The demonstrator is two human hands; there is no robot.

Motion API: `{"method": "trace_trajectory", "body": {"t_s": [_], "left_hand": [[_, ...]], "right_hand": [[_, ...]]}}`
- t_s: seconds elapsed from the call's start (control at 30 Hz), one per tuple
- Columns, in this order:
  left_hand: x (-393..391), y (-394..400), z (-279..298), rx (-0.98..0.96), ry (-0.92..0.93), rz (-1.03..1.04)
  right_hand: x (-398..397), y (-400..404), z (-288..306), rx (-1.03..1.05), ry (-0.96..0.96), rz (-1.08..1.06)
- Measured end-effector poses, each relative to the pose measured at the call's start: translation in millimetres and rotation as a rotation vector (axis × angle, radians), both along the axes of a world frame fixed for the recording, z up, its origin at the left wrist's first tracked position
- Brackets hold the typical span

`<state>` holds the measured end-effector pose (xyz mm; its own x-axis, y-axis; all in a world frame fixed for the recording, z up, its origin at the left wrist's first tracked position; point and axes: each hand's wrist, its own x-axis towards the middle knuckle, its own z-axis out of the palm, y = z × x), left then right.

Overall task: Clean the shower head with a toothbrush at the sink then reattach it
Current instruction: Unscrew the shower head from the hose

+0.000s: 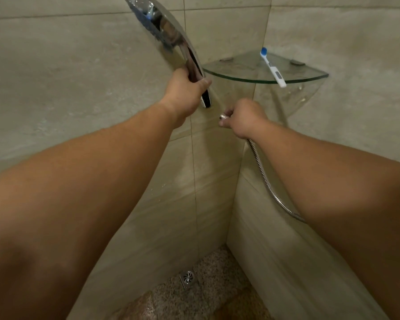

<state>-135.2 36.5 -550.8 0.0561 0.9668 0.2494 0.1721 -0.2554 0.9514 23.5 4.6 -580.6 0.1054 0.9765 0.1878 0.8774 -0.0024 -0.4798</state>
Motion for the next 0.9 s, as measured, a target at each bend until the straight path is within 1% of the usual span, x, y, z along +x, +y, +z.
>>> {"method": "trace_trajectory", "body": {"t_s": [0.07, 0.13, 0.27, 0.37, 0.47, 0.53, 0.63, 0.73, 0.9], "left_hand": [[0, 1, -7, 0.006, 0.045, 0.005], [0, 3, -13, 0.013, 0.057, 0.012], [-2, 3, -22, 0.003, 0.061, 0.029], [-3, 0, -30, -0.028, 0.064, 0.029], [-5, -6, -34, -0.05, 0.053, 0.013], [-6, -9, -35, -0.064, 0.05, 0.013], [-7, -12, -39, -0.074, 0.04, -0.012], [-8, -11, -44, -0.079, 0.035, -0.024], [-12, -15, -49, -0.112, 0.058, -0.075]], "right_hand": [[-3, -2, -1, -0.015, -0.098, -0.01], [-4, -2, -4, -0.05, -0.149, -0.024], [-3, -8, -15, -0.148, -0.116, -0.053], [0, -16, -37, -0.245, -0.108, -0.068], [1, -24, -59, -0.228, -0.216, -0.114], [3, -28, -73, -0.263, -0.248, -0.122], [6, -30, -83, -0.277, -0.251, -0.156], [6, -31, -89, -0.297, -0.274, -0.125], [16, -35, -95, -0.276, -0.238, -0.129]]}}
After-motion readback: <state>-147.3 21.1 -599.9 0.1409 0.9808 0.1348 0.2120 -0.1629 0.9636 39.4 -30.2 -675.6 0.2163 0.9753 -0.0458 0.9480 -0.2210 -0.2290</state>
